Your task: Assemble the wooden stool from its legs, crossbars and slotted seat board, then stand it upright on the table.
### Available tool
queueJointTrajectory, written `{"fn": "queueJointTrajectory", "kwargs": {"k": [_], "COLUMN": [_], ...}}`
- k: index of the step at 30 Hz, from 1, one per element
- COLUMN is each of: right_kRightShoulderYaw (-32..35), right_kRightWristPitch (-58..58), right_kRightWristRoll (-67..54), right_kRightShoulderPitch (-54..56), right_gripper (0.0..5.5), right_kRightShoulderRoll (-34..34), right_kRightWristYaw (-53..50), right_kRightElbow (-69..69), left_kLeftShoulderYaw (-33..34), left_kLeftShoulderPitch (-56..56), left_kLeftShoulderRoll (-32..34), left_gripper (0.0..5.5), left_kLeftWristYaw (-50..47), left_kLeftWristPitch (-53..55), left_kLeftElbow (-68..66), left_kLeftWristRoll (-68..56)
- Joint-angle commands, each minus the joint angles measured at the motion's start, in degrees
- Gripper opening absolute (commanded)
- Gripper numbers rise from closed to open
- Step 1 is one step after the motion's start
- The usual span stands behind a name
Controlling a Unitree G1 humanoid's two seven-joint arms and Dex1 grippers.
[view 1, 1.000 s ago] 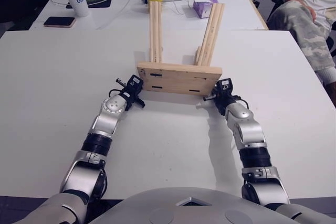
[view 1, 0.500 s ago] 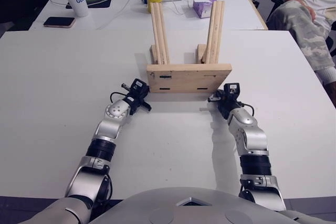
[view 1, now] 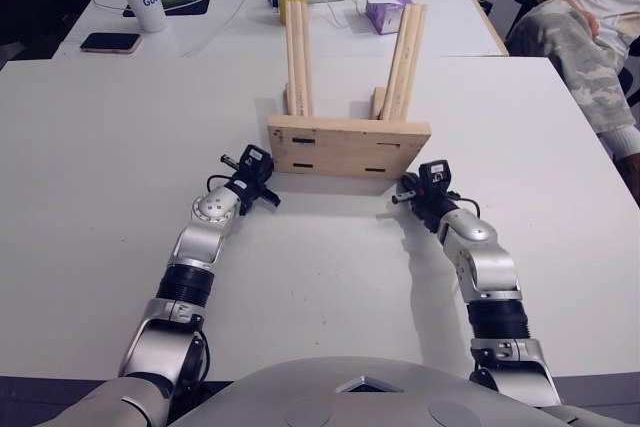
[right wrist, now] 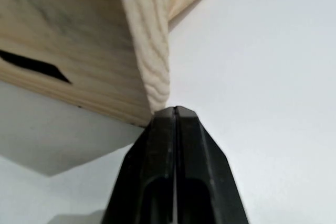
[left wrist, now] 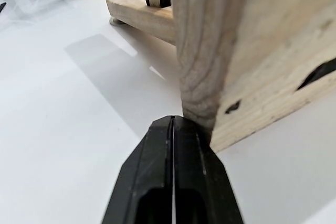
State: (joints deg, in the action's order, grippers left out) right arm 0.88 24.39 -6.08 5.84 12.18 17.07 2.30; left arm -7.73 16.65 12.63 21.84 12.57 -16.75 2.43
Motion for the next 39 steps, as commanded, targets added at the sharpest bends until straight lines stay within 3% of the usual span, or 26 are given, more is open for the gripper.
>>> {"fn": "queueJointTrajectory", "kwargs": {"k": [1, 10, 20, 28, 39], "right_kRightShoulderYaw": [-3.5, 0.4, 4.4, 8.1, 9.2], "right_kRightWristPitch": [-4.0, 2.8, 7.2, 9.3, 8.7], "right_kRightWristRoll": [-1.4, -17.0, -23.0, -26.9, -24.6], "right_kRightShoulderPitch": [1.7, 6.4, 14.2, 21.3, 13.2], "right_gripper": [0.02, 0.02, 0.02, 0.02, 0.02], "right_kRightShoulderRoll": [-1.5, -2.4, 0.3, 0.7, 5.1], "right_kRightWristYaw": [4.0, 9.6, 8.4, 5.3, 7.4], "right_kRightElbow": [-3.0, -16.0, -20.0, -22.5, -19.7], "left_kLeftShoulderYaw": [-2.3, 0.6, 7.3, 7.5, 6.5], "left_kLeftShoulderPitch": [2.7, 6.7, 15.6, 15.7, 8.6], "left_kLeftShoulderRoll": [-1.6, -1.1, -0.1, 0.9, 3.2], "left_gripper": [0.0, 0.0, 0.0, 0.0, 0.0], "left_kLeftWristYaw": [2.6, 4.0, 3.0, 2.6, 1.8], "left_kLeftWristPitch": [-0.2, 5.8, 12.9, 14.4, 13.7], "left_kLeftElbow": [5.5, 15.7, 26.0, 28.1, 28.4], "left_kLeftWristRoll": [-0.9, -5.1, -11.5, -11.5, -9.0]}}
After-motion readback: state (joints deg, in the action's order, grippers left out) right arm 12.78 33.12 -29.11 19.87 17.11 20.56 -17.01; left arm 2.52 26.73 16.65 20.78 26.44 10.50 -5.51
